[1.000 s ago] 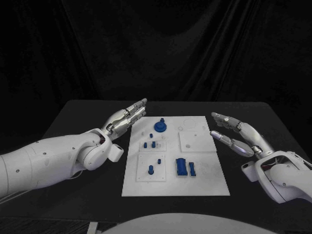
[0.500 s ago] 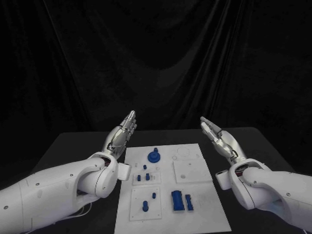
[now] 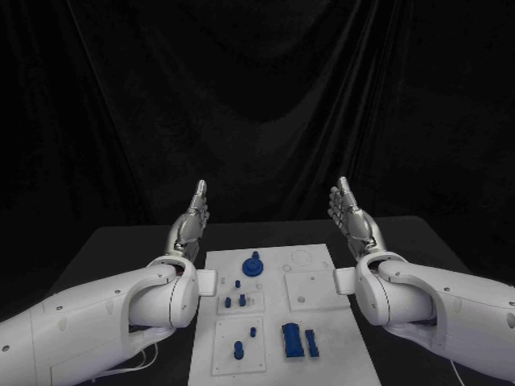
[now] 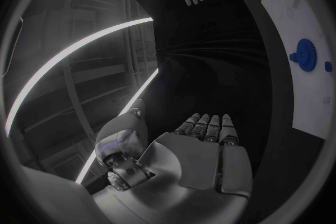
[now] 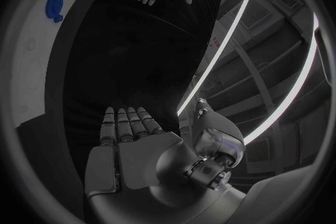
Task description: Assemble the parts on the task board
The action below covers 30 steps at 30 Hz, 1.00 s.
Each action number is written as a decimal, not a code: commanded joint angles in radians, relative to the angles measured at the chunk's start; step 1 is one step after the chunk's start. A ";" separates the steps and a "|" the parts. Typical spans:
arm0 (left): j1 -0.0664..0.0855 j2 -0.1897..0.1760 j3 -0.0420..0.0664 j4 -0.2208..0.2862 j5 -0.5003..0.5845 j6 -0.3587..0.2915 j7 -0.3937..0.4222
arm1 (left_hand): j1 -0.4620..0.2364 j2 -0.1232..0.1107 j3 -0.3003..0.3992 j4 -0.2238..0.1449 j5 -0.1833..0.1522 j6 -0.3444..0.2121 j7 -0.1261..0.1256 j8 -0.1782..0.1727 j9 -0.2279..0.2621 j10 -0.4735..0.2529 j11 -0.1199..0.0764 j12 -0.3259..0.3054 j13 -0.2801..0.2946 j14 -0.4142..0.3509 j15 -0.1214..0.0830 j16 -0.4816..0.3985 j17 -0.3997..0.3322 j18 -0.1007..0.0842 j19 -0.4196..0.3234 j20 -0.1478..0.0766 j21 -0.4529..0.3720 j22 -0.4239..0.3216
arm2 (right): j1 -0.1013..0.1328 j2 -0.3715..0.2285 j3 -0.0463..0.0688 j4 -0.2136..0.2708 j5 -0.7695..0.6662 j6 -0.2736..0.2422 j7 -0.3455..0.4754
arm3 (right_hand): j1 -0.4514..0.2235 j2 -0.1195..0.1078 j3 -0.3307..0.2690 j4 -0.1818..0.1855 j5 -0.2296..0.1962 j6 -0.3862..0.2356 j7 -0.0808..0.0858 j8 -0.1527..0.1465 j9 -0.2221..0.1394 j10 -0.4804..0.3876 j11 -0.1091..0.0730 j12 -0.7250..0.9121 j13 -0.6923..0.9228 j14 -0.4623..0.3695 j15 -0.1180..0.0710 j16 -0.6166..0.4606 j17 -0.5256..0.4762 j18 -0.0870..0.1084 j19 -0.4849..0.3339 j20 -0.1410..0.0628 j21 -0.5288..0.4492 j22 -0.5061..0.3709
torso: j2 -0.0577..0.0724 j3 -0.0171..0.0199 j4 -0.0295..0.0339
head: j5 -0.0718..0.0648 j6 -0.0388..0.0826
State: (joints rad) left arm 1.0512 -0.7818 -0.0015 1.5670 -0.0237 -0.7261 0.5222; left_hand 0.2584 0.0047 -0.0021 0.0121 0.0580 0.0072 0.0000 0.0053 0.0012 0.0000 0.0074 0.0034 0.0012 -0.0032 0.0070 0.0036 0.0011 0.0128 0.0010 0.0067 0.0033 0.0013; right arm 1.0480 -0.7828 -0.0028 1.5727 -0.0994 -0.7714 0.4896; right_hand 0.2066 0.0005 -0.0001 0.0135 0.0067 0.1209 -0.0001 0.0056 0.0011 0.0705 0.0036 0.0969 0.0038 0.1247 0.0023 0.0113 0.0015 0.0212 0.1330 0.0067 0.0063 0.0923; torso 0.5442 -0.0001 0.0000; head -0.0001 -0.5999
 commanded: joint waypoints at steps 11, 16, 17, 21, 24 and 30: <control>-0.001 0.002 0.001 0.003 0.024 -0.044 -0.002 | -0.140 -0.005 0.002 -0.012 -0.058 -0.007 0.000 -0.005 -0.001 0.000 -0.007 -0.003 -0.001 0.003 -0.007 -0.004 -0.001 -0.013 -0.001 -0.007 -0.003 -0.001 | 0.002 0.003 0.003 -0.003 0.099 0.001 0.030 | -0.110 0.000 0.000 -0.014 -0.007 -0.121 0.000 -0.006 -0.001 -0.070 -0.004 -0.097 -0.004 -0.125 -0.002 -0.011 -0.001 -0.021 -0.133 -0.007 -0.006 -0.092 | 0.000 0.0001 0.0000 | 0.000 0.000; -0.001 0.002 0.001 0.003 0.024 -0.044 -0.002 | -0.258 -0.005 0.002 -0.012 -0.058 -0.007 0.000 -0.005 -0.001 0.000 -0.007 -0.003 -0.001 0.003 -0.007 -0.004 -0.001 -0.013 -0.001 -0.007 -0.003 -0.001 | 0.002 0.003 0.003 -0.003 0.099 0.001 0.030 | -0.207 0.000 0.000 -0.014 -0.007 -0.121 0.000 -0.006 -0.001 -0.070 -0.004 -0.097 -0.004 -0.125 -0.002 -0.011 -0.001 -0.021 -0.133 -0.007 -0.006 -0.092 | 0.000 0.0001 0.0000 | 0.000 0.000; -0.001 0.002 0.001 0.003 0.024 -0.044 -0.002 | -0.258 -0.005 0.002 -0.012 -0.058 -0.007 0.000 -0.005 -0.001 0.000 -0.007 -0.003 -0.001 0.003 -0.007 -0.004 -0.001 -0.013 -0.001 -0.007 -0.003 -0.001 | 0.002 0.003 0.003 -0.003 0.099 0.001 0.030 | -0.207 0.000 0.000 -0.014 -0.007 -0.121 0.000 -0.006 -0.001 -0.070 -0.004 -0.097 -0.004 -0.125 -0.002 -0.011 -0.001 -0.021 -0.133 -0.007 -0.006 -0.092 | 0.000 0.0001 0.0000 | 0.000 0.000; -0.001 0.002 0.001 0.003 0.024 -0.044 -0.002 | -0.258 -0.005 0.002 -0.012 -0.058 -0.007 0.000 -0.005 -0.001 0.000 -0.007 -0.003 -0.001 0.003 -0.007 -0.004 -0.001 -0.013 -0.001 -0.007 -0.003 -0.001 | 0.002 0.003 0.003 -0.003 0.099 0.001 0.030 | -0.207 0.000 0.000 -0.014 -0.007 -0.121 0.000 -0.006 -0.001 -0.070 -0.004 -0.097 -0.004 -0.125 -0.002 -0.011 -0.001 -0.021 -0.133 -0.007 -0.006 -0.092 | 0.000 0.0001 0.0000 | 0.000 0.000; -0.001 0.002 0.001 0.003 0.024 -0.044 -0.002 | -0.258 -0.005 0.002 -0.012 -0.058 -0.007 0.000 -0.005 -0.001 0.000 -0.007 -0.003 -0.001 0.003 -0.007 -0.004 -0.001 -0.013 -0.001 -0.007 -0.003 -0.001 | 0.002 0.003 0.003 -0.003 0.099 0.001 0.030 | -0.207 0.000 0.000 -0.014 -0.007 -0.121 0.000 -0.006 -0.001 -0.070 -0.004 -0.097 -0.004 -0.125 -0.002 -0.011 -0.001 -0.021 -0.133 -0.007 -0.006 -0.092 | 0.000 0.0001 0.0000 | 0.000 0.000; -0.001 0.002 0.001 0.003 0.024 -0.044 -0.002 | -0.258 -0.005 0.002 -0.012 -0.058 -0.007 0.000 -0.005 -0.001 0.000 -0.007 -0.003 -0.001 0.003 -0.007 -0.004 -0.001 -0.013 -0.001 -0.007 -0.003 -0.001 | 0.002 0.003 0.003 -0.003 0.099 0.001 0.030 | -0.207 0.000 0.000 -0.014 -0.007 -0.121 0.000 -0.006 -0.001 -0.070 -0.004 -0.097 -0.004 -0.125 -0.002 -0.011 -0.001 -0.021 -0.133 -0.007 -0.006 -0.092 | 0.000 0.0001 0.0000 | 0.000 0.000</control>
State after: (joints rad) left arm 1.0510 -0.7818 -0.0015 1.5674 -0.0016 -0.7625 0.5091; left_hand 0.0067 -0.0001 0.0005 0.0040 0.0035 0.0072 0.0001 0.0054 0.0017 0.0001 0.0076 0.0034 0.0013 -0.0031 0.0072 0.0036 0.0015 0.0135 0.0011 0.0068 0.0033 0.0016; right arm 1.0482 -0.7798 -0.0012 1.5697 0.0011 -0.7711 0.5104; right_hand 0.0063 -0.0012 0.0001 0.0080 0.0068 0.0035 -0.0001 0.0057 0.0012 0.0036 0.0002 0.0036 0.0010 0.0053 0.0002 0.0065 0.0017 0.0073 0.0053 0.0001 0.0064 0.0009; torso 0.5442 0.0000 0.0000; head -0.0002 -0.5998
